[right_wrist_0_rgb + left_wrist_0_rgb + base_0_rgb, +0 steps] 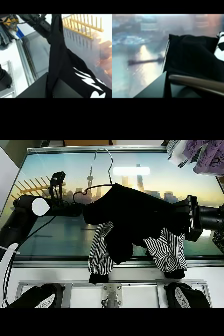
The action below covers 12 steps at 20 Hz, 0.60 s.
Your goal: Fold the clothes and pants, and hang the long-sleeved shirts on hangers.
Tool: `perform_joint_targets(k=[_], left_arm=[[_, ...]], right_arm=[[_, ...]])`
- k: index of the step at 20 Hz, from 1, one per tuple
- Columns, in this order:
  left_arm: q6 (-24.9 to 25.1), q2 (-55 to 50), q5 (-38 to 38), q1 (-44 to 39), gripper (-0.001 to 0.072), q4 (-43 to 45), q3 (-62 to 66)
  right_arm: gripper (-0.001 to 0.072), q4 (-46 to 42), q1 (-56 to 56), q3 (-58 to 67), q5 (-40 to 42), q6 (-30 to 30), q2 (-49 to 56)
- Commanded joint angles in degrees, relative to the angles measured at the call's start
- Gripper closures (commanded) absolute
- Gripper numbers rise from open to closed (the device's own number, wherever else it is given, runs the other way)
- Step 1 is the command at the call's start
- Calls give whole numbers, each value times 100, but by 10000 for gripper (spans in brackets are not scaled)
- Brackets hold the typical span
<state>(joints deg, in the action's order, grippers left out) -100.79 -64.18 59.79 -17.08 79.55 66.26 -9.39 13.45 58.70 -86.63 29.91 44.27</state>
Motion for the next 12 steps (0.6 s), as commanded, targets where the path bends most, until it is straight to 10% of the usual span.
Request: perform_joint_targets(k=[1,12], left_arm=[[223,-267,173,48,688,44,426],[245,-374,516,433,688,-17,686]], right_arm=[[703,-92,2,7,-85,140,-48],[703,-1128,2,7,-345,579,-68]])
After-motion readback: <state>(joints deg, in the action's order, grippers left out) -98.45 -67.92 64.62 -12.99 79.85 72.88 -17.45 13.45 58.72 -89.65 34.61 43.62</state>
